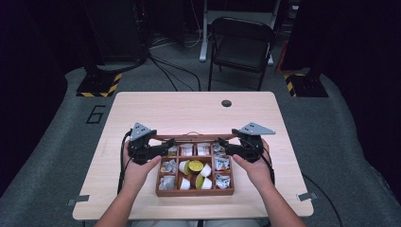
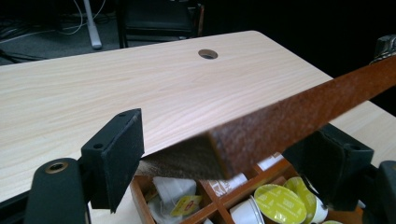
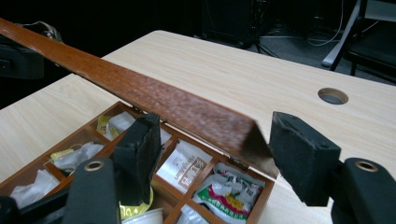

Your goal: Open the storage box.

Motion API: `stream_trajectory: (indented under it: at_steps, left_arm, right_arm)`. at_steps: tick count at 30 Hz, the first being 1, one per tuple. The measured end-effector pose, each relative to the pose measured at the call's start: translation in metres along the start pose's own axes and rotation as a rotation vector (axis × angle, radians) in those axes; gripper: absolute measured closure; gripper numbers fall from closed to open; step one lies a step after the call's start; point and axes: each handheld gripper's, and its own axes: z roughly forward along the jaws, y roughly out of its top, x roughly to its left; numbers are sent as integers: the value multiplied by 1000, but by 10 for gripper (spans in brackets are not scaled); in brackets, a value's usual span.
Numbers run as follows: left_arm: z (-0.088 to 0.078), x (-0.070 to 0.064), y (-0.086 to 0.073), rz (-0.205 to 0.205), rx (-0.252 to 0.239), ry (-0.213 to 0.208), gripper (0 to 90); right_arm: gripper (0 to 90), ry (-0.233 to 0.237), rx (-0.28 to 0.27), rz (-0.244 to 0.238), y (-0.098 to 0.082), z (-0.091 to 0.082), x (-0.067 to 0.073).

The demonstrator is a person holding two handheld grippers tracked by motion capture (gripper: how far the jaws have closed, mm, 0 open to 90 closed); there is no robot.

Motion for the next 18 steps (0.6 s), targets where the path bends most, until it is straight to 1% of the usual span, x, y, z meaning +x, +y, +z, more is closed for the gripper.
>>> stream_trajectory:
  at_steps: [4, 5, 6, 8, 10, 13, 18]
  left_arm:
    - [4, 2, 2, -4, -3, -1, 201]
    - [4, 2, 2, -5, 4, -4, 201]
    - [6, 2, 3, -12, -3, -1, 201]
    - [7, 3, 4, -9, -4, 3, 201]
    - [8, 4, 6, -15, -6, 4, 202]
    - [10, 5, 9, -26, -10, 7, 207]
    - [15, 10, 13, -35, -18, 0, 213]
  right_arm:
    - [330, -7, -3, -7, 3, 4, 0]
    - [330, -7, -3, -3, 4, 5, 0]
    - [330, -4, -5, 0, 4, 6, -1]
    - [329, -8, -8, 6, 5, 6, -1]
    - [328, -11, -2, -4, 8, 9, -2]
    - [328, -12, 3, -5, 12, 11, -3]
    - [333, -9, -19, 24, 14, 14, -8]
